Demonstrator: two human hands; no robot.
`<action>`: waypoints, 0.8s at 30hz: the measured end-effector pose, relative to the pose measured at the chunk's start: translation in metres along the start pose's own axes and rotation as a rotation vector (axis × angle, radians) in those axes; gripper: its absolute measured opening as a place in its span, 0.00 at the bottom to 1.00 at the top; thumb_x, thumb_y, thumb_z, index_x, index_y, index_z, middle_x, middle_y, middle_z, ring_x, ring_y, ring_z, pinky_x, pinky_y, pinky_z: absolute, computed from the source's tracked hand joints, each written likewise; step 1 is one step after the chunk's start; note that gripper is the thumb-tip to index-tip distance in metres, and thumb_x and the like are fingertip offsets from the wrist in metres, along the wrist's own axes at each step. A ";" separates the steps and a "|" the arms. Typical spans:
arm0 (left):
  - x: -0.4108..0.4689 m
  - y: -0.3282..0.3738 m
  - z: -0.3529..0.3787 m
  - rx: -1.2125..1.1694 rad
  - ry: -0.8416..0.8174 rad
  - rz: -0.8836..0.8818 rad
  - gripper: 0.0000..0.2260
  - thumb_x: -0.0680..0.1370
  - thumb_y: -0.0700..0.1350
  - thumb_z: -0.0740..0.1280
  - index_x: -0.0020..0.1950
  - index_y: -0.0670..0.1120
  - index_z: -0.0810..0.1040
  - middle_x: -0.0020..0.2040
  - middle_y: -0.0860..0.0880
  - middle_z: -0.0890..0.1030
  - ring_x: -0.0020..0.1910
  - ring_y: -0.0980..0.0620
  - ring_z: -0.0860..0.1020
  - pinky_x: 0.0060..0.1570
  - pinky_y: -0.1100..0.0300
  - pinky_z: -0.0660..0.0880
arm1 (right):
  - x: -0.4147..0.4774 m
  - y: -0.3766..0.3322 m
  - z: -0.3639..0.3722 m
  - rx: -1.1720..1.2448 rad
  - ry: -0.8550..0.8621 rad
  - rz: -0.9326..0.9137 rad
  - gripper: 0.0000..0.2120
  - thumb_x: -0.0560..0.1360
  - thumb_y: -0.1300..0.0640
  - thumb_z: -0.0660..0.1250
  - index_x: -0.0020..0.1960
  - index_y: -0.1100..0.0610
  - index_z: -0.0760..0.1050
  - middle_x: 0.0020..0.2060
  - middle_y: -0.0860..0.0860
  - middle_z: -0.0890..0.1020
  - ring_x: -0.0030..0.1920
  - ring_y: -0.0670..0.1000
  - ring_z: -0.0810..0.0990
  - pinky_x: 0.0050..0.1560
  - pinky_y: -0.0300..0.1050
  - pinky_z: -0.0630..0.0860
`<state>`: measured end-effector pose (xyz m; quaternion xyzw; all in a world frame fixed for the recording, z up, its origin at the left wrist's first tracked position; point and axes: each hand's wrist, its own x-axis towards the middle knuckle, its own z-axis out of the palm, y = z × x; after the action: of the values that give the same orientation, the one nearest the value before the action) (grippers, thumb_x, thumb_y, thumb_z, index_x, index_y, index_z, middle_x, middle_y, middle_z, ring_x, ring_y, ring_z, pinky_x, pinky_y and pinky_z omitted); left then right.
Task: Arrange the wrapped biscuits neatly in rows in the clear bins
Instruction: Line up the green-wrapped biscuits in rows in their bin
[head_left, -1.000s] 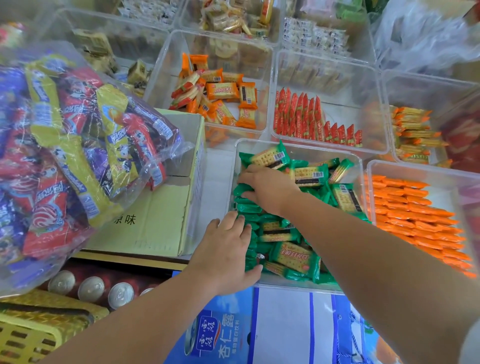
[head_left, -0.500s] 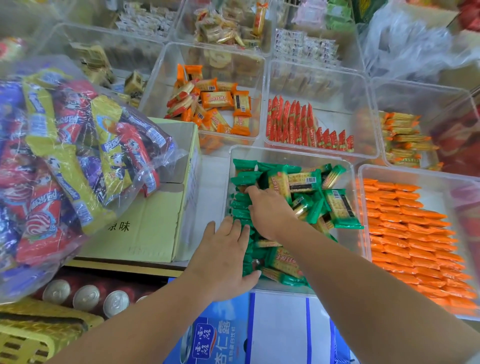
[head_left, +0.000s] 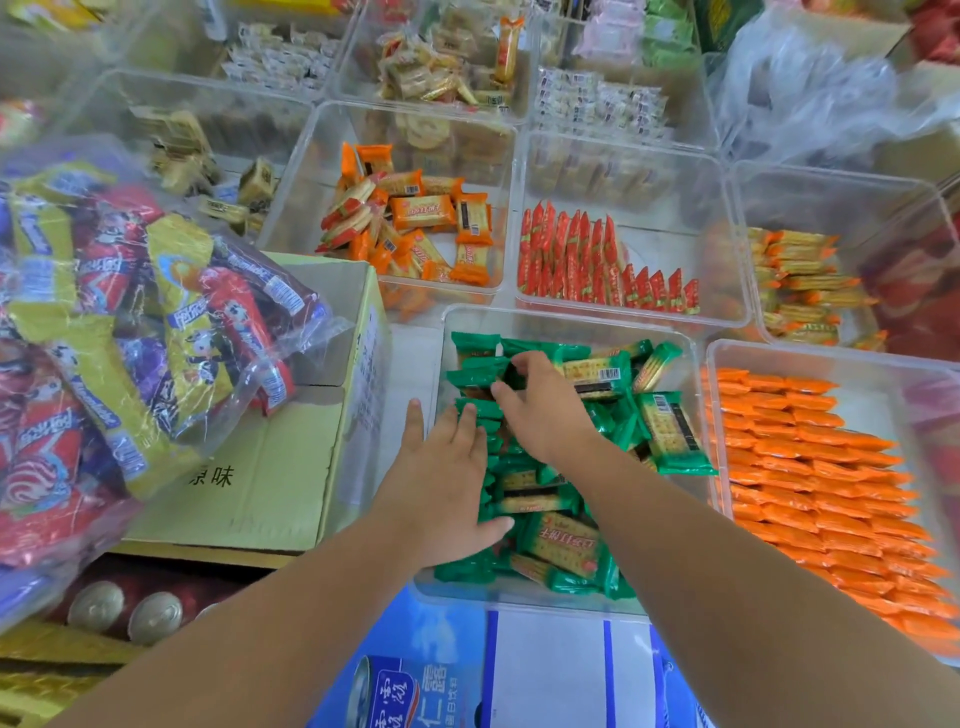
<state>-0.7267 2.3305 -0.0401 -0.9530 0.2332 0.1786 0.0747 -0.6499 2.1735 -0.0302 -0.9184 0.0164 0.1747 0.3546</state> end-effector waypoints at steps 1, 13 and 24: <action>0.001 0.000 0.001 -0.005 0.004 -0.004 0.50 0.71 0.76 0.45 0.82 0.42 0.54 0.82 0.40 0.53 0.79 0.39 0.53 0.72 0.28 0.42 | 0.005 -0.004 -0.001 0.005 0.008 0.046 0.22 0.82 0.47 0.62 0.71 0.57 0.67 0.64 0.54 0.77 0.60 0.56 0.78 0.57 0.49 0.75; -0.002 -0.001 0.004 -0.060 0.063 -0.047 0.46 0.73 0.73 0.53 0.80 0.42 0.59 0.81 0.42 0.57 0.77 0.41 0.53 0.74 0.30 0.41 | 0.036 -0.038 0.028 -0.091 0.023 0.285 0.24 0.81 0.51 0.64 0.70 0.56 0.56 0.38 0.52 0.75 0.39 0.56 0.77 0.31 0.47 0.72; 0.003 -0.003 -0.021 -0.222 0.315 -0.174 0.38 0.75 0.63 0.57 0.80 0.43 0.62 0.82 0.43 0.58 0.82 0.44 0.51 0.76 0.34 0.43 | 0.019 -0.015 0.013 0.013 -0.170 0.119 0.30 0.83 0.54 0.60 0.81 0.54 0.52 0.67 0.58 0.77 0.60 0.58 0.79 0.53 0.47 0.75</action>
<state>-0.7170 2.3269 -0.0211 -0.9880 0.1378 0.0447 -0.0531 -0.6335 2.1948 -0.0357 -0.8954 0.0418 0.2725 0.3497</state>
